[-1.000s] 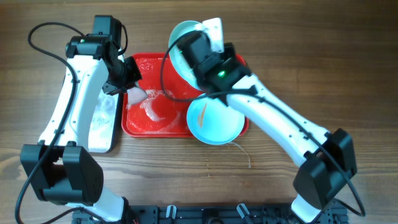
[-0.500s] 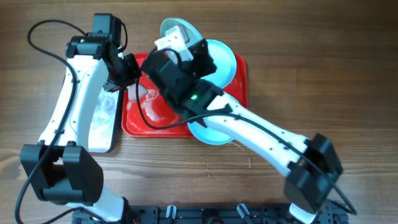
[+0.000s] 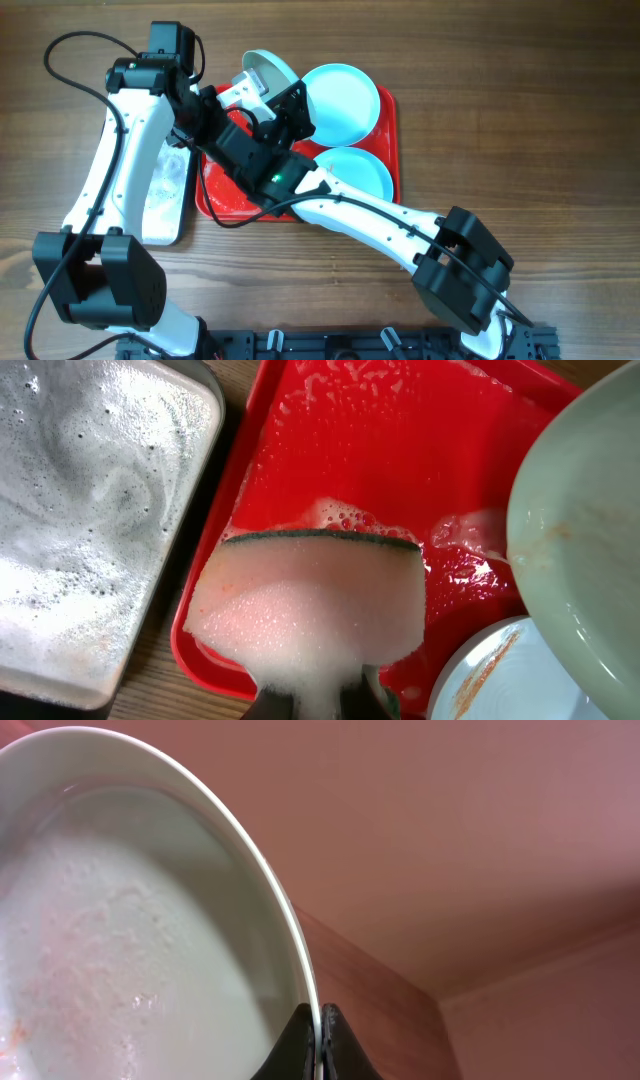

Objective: Clean dirty plates on tray and stack at the side
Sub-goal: 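Lift the scrubbed plate with the right gripper and withdraw the sponge left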

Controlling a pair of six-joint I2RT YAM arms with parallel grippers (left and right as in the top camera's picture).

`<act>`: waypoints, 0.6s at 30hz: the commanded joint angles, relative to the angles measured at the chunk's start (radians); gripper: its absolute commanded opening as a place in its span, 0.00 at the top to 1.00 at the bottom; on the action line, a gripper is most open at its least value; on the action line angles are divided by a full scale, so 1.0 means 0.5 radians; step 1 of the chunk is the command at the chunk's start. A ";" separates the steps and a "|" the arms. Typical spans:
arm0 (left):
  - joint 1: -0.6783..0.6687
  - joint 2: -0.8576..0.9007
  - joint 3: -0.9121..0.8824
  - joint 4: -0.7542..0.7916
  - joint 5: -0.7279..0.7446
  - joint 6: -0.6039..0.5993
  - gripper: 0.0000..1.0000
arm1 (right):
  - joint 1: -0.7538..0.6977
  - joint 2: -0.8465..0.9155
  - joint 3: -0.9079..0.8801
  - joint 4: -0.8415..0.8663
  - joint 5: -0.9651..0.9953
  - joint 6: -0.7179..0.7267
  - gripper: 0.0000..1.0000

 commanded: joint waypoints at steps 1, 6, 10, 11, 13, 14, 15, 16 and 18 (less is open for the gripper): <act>0.006 -0.006 0.035 0.007 -0.041 -0.021 0.95 | -0.002 0.012 0.031 0.010 0.097 0.002 0.96; 0.006 -0.006 0.035 0.006 -0.040 -0.028 0.95 | -0.001 0.012 0.031 0.000 0.111 0.002 0.96; 0.006 -0.006 0.035 0.006 -0.040 -0.028 0.96 | 0.009 0.012 0.031 -0.002 0.108 0.008 0.96; 0.006 -0.006 0.035 0.006 -0.040 -0.028 0.96 | 0.010 0.012 0.031 -0.008 0.087 0.027 0.96; 0.006 -0.006 0.035 0.006 -0.040 -0.029 0.95 | 0.011 0.012 0.030 -0.040 0.024 0.085 0.96; 0.006 -0.006 0.035 0.005 -0.040 -0.036 0.96 | 0.011 0.012 0.030 -0.042 0.021 0.092 0.95; 0.006 -0.006 0.035 0.005 -0.040 -0.036 0.96 | 0.011 0.012 0.030 -0.040 0.022 0.091 0.96; 0.006 -0.006 0.035 0.005 -0.040 -0.036 0.95 | 0.010 0.011 0.030 -0.040 0.028 0.090 0.96; 0.006 -0.006 0.035 0.005 -0.040 -0.036 0.95 | 0.010 0.012 0.030 -0.047 -0.008 0.108 0.96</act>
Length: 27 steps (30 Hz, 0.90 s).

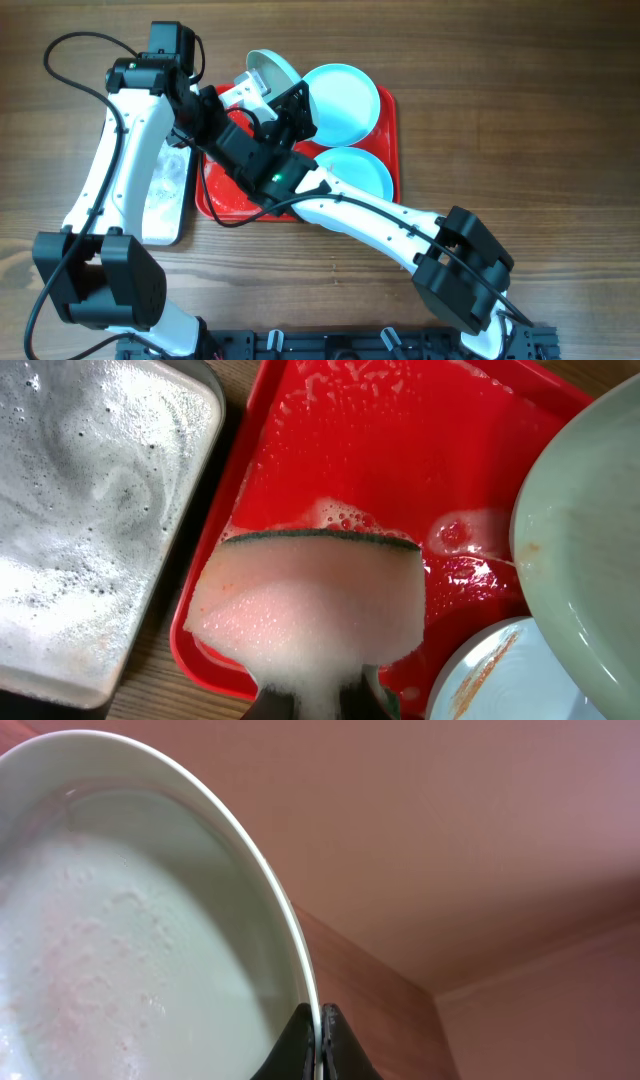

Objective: Clean dirty plates on tray and stack at the side
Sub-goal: 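Lift the scrubbed plate with the right gripper and withdraw the sponge left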

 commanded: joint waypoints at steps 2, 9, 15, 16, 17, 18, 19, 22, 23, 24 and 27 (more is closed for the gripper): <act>0.006 -0.006 0.035 0.005 -0.040 -0.021 0.95 | 0.010 0.012 0.030 -0.004 -0.047 0.067 0.96; 0.006 -0.006 0.035 0.006 -0.040 -0.022 0.95 | 0.016 0.012 0.030 0.081 -0.043 -0.058 0.96; 0.006 -0.006 0.035 0.005 -0.040 -0.028 0.95 | 0.021 0.012 0.030 0.152 -0.043 -0.124 0.96; 0.006 -0.006 0.035 0.005 -0.040 -0.028 0.95 | 0.025 0.012 0.030 0.151 -0.050 -0.121 0.96; 0.006 -0.006 0.035 0.006 -0.040 -0.028 0.95 | 0.027 0.012 0.030 0.150 -0.053 -0.140 0.96; 0.006 -0.006 0.035 0.005 -0.040 -0.028 0.95 | 0.027 0.012 0.030 0.149 -0.043 -0.142 0.96; 0.006 -0.006 0.035 0.005 -0.040 -0.028 0.95 | 0.027 0.012 0.030 0.149 -0.032 -0.138 0.96; 0.006 -0.006 0.035 0.005 -0.040 -0.028 0.95 | 0.040 0.012 0.030 0.098 -0.101 -0.089 0.96; 0.006 -0.006 0.035 0.005 -0.040 -0.028 0.95 | 0.040 0.012 0.030 0.098 -0.098 -0.091 0.96; 0.006 -0.006 0.035 0.005 -0.040 -0.028 0.95 | 0.040 0.012 0.030 0.101 -0.092 -0.089 0.96; 0.006 -0.006 0.035 0.004 -0.040 -0.028 0.95 | 0.038 0.012 0.030 0.046 -0.146 -0.013 0.96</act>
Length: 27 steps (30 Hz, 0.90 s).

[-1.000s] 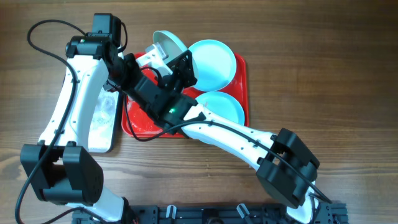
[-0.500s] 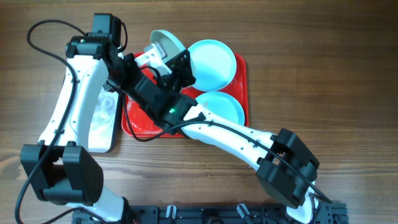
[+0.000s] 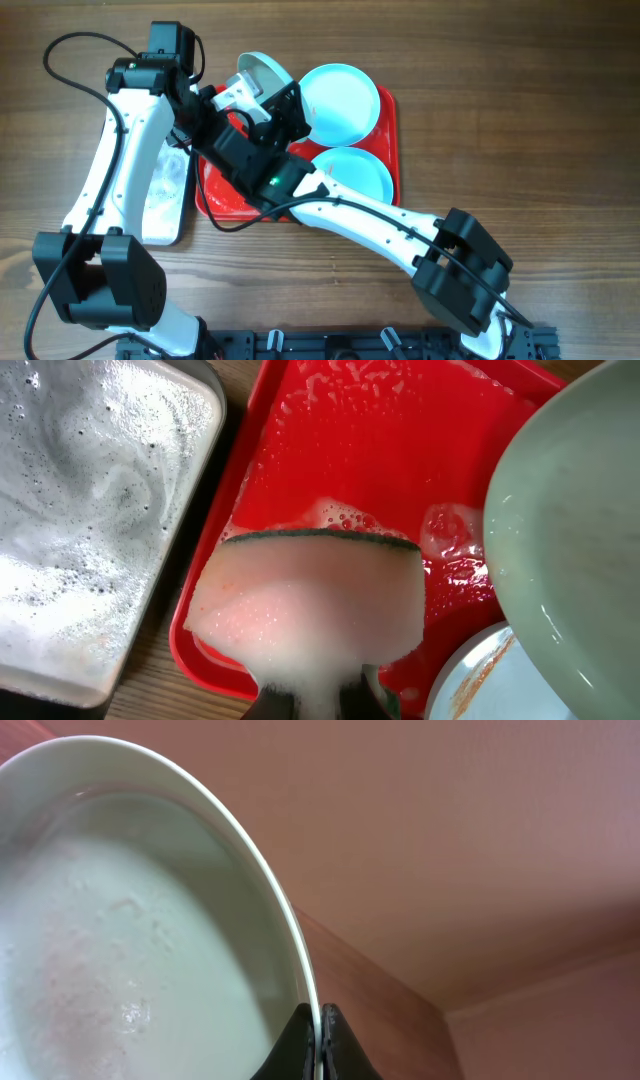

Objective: Clean dirty plates on tray and stack at the side
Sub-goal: 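Lift the scrubbed plate with the right gripper and withdraw the sponge left, then carry the plate right and set it on the table with the right gripper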

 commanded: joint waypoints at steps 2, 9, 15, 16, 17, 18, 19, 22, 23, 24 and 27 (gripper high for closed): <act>0.006 -0.006 0.035 0.003 -0.040 -0.021 0.95 | 0.010 0.011 0.030 -0.182 -0.188 0.242 0.96; 0.006 -0.006 0.035 -0.002 -0.040 -0.021 0.95 | -0.072 0.006 0.030 -0.508 -0.520 0.676 0.96; 0.006 -0.006 0.035 -0.003 -0.040 -0.021 0.95 | -0.230 -0.028 0.030 -0.740 -1.064 1.040 0.96; 0.006 -0.006 0.035 -0.002 -0.040 -0.021 0.95 | -0.263 -0.047 0.030 -0.765 -1.154 1.076 0.96; 0.006 -0.006 0.035 -0.002 -0.040 -0.021 0.95 | -0.294 -0.071 0.030 -0.782 -1.254 1.095 0.96; 0.006 -0.006 0.035 -0.002 -0.040 -0.022 0.95 | -0.339 -0.110 0.030 -0.797 -1.386 1.130 0.96; 0.006 -0.006 0.035 -0.003 -0.040 -0.024 0.95 | -0.377 -0.143 0.030 -0.802 -1.508 1.135 0.96; 0.006 -0.006 0.035 -0.002 -0.040 -0.051 0.95 | -0.535 -0.272 0.030 -0.809 -1.920 1.150 0.96; 0.006 -0.006 0.035 -0.003 -0.040 -0.051 0.95 | -0.595 -0.314 0.030 -0.818 -2.054 1.172 0.96; 0.006 -0.006 0.035 -0.004 -0.040 -0.051 0.95 | -0.671 -0.361 0.030 -0.835 -2.222 1.174 0.96; 0.006 -0.006 0.035 -0.005 -0.040 -0.051 0.94 | -0.928 -0.455 0.030 -0.911 -2.694 1.169 0.96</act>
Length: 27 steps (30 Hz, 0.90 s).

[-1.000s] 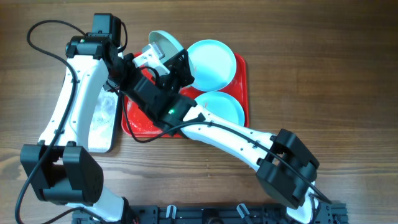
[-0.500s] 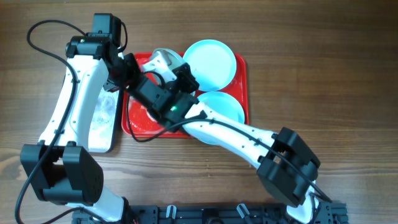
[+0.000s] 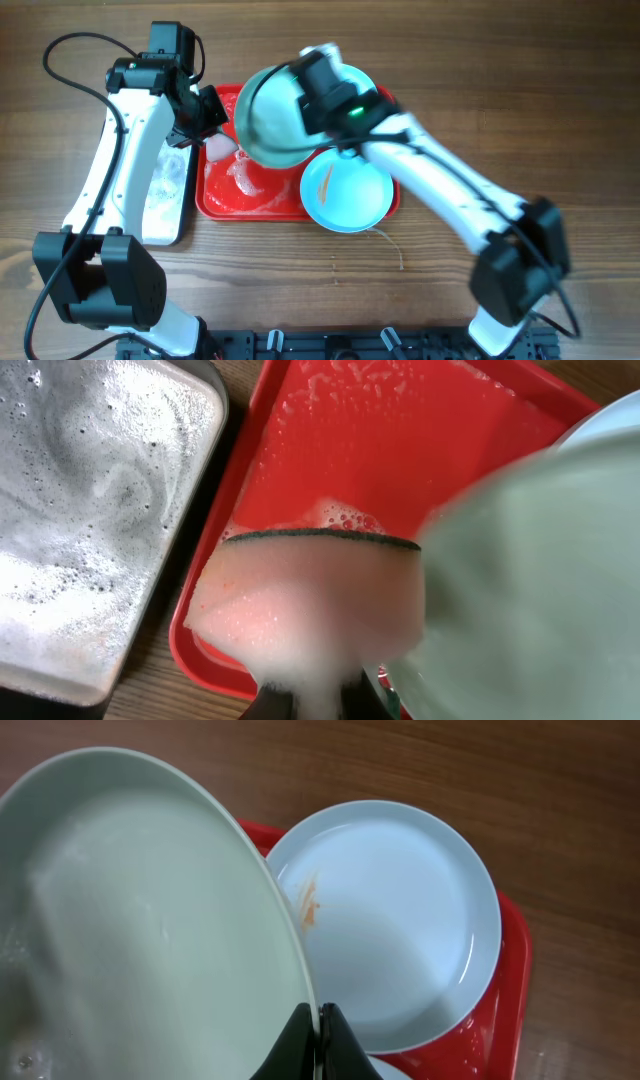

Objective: Clean dirty plates on tray and stack at the side
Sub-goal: 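Carry the plate right and set it on the table with the right gripper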

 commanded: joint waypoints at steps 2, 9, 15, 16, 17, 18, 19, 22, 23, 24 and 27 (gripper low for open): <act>0.006 -0.006 0.035 -0.004 -0.034 -0.037 0.94 | -0.409 -0.184 0.030 -0.110 -0.929 0.050 0.96; 0.006 -0.006 0.035 -0.015 -0.027 -0.036 0.94 | -1.026 -0.184 0.030 -0.240 -1.332 -0.040 0.96; 0.006 -0.006 0.035 -0.013 -0.027 -0.037 0.94 | -1.531 -0.183 0.027 -0.302 -1.043 0.080 0.96; 0.006 -0.006 0.035 -0.013 -0.027 -0.037 0.94 | -1.580 -0.183 0.027 -0.300 -1.012 0.082 0.96; 0.006 -0.006 0.035 -0.013 -0.027 -0.037 0.94 | -1.648 -0.183 0.027 -0.300 -0.955 0.116 0.96; 0.006 -0.006 0.035 -0.012 -0.027 -0.037 0.94 | -1.713 -0.183 0.026 -0.301 -0.890 0.145 0.96; 0.006 -0.006 0.035 -0.012 -0.027 -0.038 0.94 | -1.762 -0.183 0.026 -0.301 -0.836 0.166 0.96; 0.006 -0.006 0.035 -0.008 -0.027 -0.051 0.94 | -1.897 -0.183 0.014 -0.299 -0.720 0.173 0.96; 0.005 -0.006 0.035 -0.003 -0.027 -0.051 0.95 | -1.958 -0.183 -0.010 -0.298 -0.671 0.218 0.96; 0.005 -0.006 0.035 0.001 -0.027 -0.051 0.94 | -1.997 -0.183 -0.034 -0.296 -0.649 0.239 0.96; 0.005 -0.006 0.035 0.001 -0.027 -0.051 0.94 | -2.108 -0.183 -0.163 -0.265 -0.649 0.291 0.96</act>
